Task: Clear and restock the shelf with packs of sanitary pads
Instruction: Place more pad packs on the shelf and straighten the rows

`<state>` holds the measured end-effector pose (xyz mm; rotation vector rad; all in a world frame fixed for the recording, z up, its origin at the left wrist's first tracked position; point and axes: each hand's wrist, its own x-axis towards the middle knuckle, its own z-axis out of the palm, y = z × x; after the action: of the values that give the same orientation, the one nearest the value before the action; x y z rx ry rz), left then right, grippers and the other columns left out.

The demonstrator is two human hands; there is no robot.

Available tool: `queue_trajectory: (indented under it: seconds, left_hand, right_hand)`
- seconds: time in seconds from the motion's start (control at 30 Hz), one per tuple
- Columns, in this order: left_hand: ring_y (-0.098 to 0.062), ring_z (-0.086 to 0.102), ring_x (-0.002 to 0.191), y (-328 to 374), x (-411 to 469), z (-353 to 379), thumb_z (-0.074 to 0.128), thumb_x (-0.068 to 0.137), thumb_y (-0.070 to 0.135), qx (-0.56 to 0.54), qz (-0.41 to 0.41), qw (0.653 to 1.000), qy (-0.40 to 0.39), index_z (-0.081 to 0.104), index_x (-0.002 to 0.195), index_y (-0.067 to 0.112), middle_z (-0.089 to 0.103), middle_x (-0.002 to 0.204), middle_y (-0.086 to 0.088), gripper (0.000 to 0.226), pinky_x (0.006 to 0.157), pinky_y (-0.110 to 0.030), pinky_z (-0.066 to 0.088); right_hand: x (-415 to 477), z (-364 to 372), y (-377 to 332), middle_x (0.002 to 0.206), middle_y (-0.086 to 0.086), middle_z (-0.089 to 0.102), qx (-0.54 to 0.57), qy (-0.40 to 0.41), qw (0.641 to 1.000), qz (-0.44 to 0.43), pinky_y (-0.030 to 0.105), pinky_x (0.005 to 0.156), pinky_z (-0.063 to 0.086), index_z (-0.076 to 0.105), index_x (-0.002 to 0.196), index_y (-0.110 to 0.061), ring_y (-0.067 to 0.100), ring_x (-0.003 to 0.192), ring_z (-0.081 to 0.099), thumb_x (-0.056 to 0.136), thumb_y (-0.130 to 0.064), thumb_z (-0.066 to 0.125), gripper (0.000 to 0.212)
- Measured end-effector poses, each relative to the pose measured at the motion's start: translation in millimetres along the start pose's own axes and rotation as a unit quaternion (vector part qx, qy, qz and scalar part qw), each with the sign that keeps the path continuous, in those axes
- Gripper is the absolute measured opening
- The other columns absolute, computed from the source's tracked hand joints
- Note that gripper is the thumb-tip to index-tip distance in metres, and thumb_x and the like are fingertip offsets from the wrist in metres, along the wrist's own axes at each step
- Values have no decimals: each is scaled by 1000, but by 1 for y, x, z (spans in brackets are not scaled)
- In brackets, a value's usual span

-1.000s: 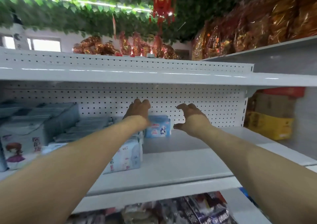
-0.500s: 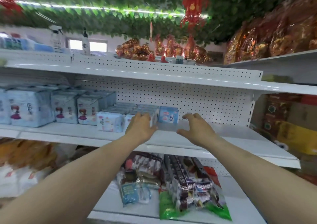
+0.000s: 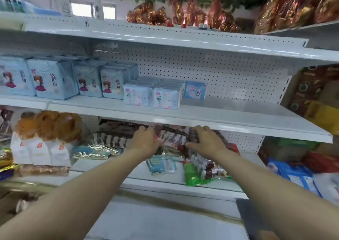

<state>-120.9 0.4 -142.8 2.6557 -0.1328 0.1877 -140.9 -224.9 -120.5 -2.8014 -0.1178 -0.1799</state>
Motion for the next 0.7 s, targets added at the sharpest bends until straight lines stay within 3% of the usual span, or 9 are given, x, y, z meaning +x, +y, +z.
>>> queue_trajectory:
  seconds: [0.23, 0.33, 0.43, 0.57, 0.7]
  left_hand:
    - [-30, 48, 121, -96, -17, 58, 60, 96, 44, 10, -24, 996, -89, 52, 130, 13, 44, 135, -12, 47, 98, -43, 46]
    - [-30, 50, 119, -132, -19, 87, 59, 96, 44, 10, -37, 992, -123, 53, 130, 12, 46, 130, -12, 48, 96, -42, 47]
    - [-32, 51, 119, -164, -24, 121, 58, 96, 43, 11, -57, 986, -158, 54, 127, 12, 47, 128, -12, 44, 93, -41, 46]
    - [-35, 48, 125, -203, -34, 177, 57, 97, 42, -6, -77, 972, -222, 52, 133, 7, 47, 133, -17, 51, 103, -42, 42]
    - [-35, 51, 117, -241, -41, 246, 59, 97, 42, -17, -123, 956, -266, 52, 130, 8, 46, 129, -16, 48, 100, -42, 44]
  right_hand:
    - [0, 105, -21, 139, 10, 51, -4, -76, 996, 55, 36, 101, 41, 49, 140, -20, 30, 127, 50, 89, -54, 66, 64]
    - [0, 152, -21, 141, 9, 50, 10, -110, 991, 72, 34, 94, 41, 50, 139, -19, 28, 124, 52, 90, -53, 66, 62]
    - [-1, 198, -15, 138, 11, 51, 31, -139, 985, 94, 34, 93, 43, 51, 138, -17, 28, 120, 54, 90, -50, 68, 60]
    - [-10, 265, -1, 134, 10, 54, 63, -190, 972, 124, 34, 95, 46, 55, 134, -16, 27, 117, 58, 88, -51, 70, 59]
    - [-21, 344, 28, 136, 6, 52, 87, -258, 949, 160, 32, 95, 46, 55, 134, -19, 22, 114, 60, 89, -53, 68, 58]
